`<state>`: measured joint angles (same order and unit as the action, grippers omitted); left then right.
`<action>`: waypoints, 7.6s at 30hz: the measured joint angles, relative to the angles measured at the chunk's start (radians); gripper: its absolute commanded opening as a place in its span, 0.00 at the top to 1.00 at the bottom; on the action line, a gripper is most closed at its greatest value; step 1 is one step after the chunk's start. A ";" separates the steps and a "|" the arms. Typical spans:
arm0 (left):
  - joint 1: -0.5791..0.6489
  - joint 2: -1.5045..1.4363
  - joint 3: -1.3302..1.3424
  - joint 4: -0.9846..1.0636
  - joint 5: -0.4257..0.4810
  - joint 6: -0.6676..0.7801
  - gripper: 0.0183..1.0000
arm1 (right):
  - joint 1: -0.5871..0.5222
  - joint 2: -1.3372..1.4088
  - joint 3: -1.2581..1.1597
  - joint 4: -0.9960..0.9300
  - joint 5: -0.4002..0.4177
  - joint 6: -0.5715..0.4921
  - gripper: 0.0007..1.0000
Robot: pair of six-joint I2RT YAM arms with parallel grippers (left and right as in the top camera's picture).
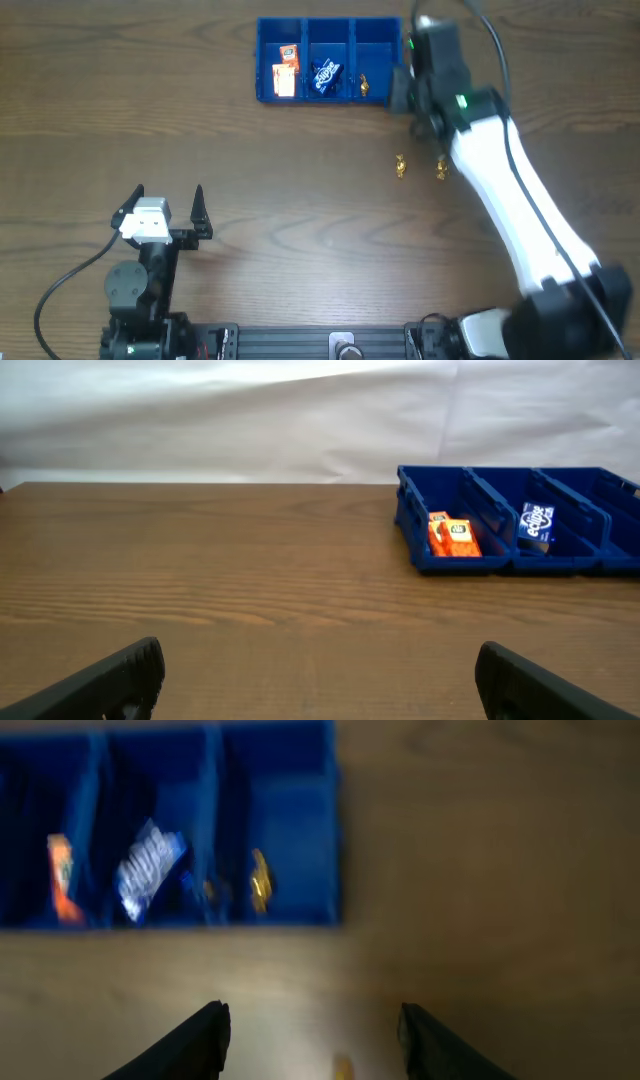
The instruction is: Sort Candies Into Trays
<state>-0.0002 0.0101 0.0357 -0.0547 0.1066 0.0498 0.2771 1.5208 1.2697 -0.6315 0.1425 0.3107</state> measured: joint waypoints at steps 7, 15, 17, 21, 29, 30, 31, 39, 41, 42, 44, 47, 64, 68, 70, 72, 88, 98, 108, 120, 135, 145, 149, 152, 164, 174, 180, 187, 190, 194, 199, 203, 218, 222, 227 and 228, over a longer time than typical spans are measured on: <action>0.000 0.000 0.000 0.000 0.000 0.000 0.00 | 0.000 0.012 -0.273 0.076 -0.051 0.023 0.43; 0.000 0.000 0.000 0.000 0.000 0.000 0.00 | 0.000 0.112 -0.342 0.142 -0.081 0.042 0.43; 0.000 0.000 0.000 0.000 0.000 0.000 0.00 | 0.000 0.136 -0.342 0.158 -0.084 0.044 0.43; 0.000 0.000 0.000 0.000 0.000 0.000 0.00 | 0.000 0.208 -0.342 0.204 -0.085 0.045 0.43; 0.000 0.000 0.000 0.000 0.000 0.000 0.00 | 0.000 0.239 -0.341 0.227 -0.086 0.044 0.63; 0.000 0.000 0.000 0.000 0.000 0.000 0.00 | 0.000 0.240 -0.341 0.230 -0.086 0.048 0.68; 0.000 0.000 0.000 0.000 0.000 0.000 0.00 | 0.000 0.240 -0.341 0.230 -0.085 0.053 0.71; 0.000 0.000 0.000 0.000 0.000 0.000 0.00 | 0.000 0.240 -0.341 0.223 -0.087 0.060 0.86; 0.000 0.000 0.000 0.000 0.000 0.000 0.00 | 0.000 0.240 -0.341 0.221 -0.086 0.068 0.86; 0.000 0.000 0.000 0.000 0.000 0.000 0.00 | 0.000 0.240 -0.341 0.220 -0.086 0.070 0.87; 0.000 0.000 0.000 0.000 0.000 0.000 0.00 | 0.003 0.233 -0.341 0.203 -0.086 0.072 0.87; 0.000 0.000 0.000 0.000 0.000 0.000 0.00 | 0.021 0.192 -0.342 0.168 -0.085 0.073 0.87; 0.000 0.000 0.000 0.000 0.000 0.000 0.00 | 0.047 0.317 0.531 -0.045 0.035 -0.009 0.88; 0.000 0.000 0.000 0.000 0.000 0.000 0.00 | 0.032 0.481 0.587 -0.038 0.030 -0.010 0.88; 0.000 0.000 0.000 0.000 0.000 0.000 0.00 | 0.031 0.545 0.587 -0.039 0.016 -0.008 0.87; 0.000 0.000 0.000 0.000 0.000 0.000 0.00 | 0.028 0.577 0.587 -0.042 0.003 -0.008 0.87; 0.000 0.000 0.000 0.000 0.000 0.000 0.00 | 0.004 0.589 0.587 -0.066 -0.014 -0.005 0.45; 0.000 0.000 0.000 0.000 0.000 0.000 0.00 | -0.044 0.233 0.235 0.019 -0.018 -0.031 0.46; 0.000 0.000 0.000 0.000 0.000 0.000 0.00 | -0.206 -0.199 -0.267 0.000 -0.045 -0.038 0.48; 0.000 0.000 0.000 0.000 0.000 0.000 0.00 | -0.206 0.026 -0.368 0.076 -0.089 -0.038 0.46; 0.000 0.000 0.000 0.000 0.000 0.000 0.00 | -0.257 0.154 -0.368 0.166 -0.091 -0.034 0.45; 0.000 0.000 0.000 0.000 0.000 0.000 0.00 | -0.257 0.191 -0.368 0.174 -0.089 -0.034 0.45; 0.000 0.000 0.000 0.000 0.000 0.000 0.00 | -0.257 0.192 -0.368 0.173 -0.083 -0.034 0.46; 0.000 0.000 0.000 0.000 0.000 0.000 0.00 | -0.257 0.203 -0.368 0.174 -0.082 -0.033 0.50; 0.000 0.000 0.000 0.000 0.000 0.000 0.00 | -0.251 0.208 -0.368 0.169 -0.078 -0.026 0.85; 0.000 0.000 0.000 0.000 0.000 0.000 0.00 | -0.020 0.084 -0.367 0.153 -0.064 0.008 0.88; 0.000 0.000 0.000 0.000 0.000 0.000 0.00 | 0.119 -0.080 -0.085 0.086 -0.023 0.018 0.90; 0.000 0.000 0.000 0.000 0.000 0.000 0.00 | 0.074 0.162 0.352 0.064 0.051 -0.009 0.90; 0.000 0.000 0.000 0.000 0.000 0.000 0.00 | 0.045 0.321 0.484 0.050 0.061 -0.013 0.90; 0.000 0.000 0.000 0.000 0.000 0.000 0.00 | 0.030 0.476 0.527 0.053 0.060 -0.016 0.89; 0.000 0.000 0.000 0.000 0.000 0.000 0.00 | 0.015 0.568 0.527 0.053 0.052 -0.016 0.89; 0.000 0.000 0.000 0.000 0.000 0.000 0.00 | 0.005 0.575 0.528 0.064 0.053 -0.016 0.70; 0.000 0.000 0.000 0.000 0.000 0.000 0.00 | 0.006 0.443 0.325 0.172 0.031 -0.031 0.05; 0.000 0.000 0.000 0.000 0.001 0.000 0.00 | -0.043 0.066 0.042 0.255 0.014 -0.035 0.00; 0.000 0.000 0.000 0.001 0.000 0.000 0.00 | -0.284 -0.540 -0.260 0.249 -0.006 -0.106 0.00; 0.000 0.000 0.000 0.000 0.000 0.000 0.00 | -0.287 -0.646 -0.331 0.257 -0.013 -0.127 0.00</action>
<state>-0.0002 0.0101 0.0357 -0.0547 0.1070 0.0498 -0.0097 0.8749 0.9390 -0.3744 0.1295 0.1841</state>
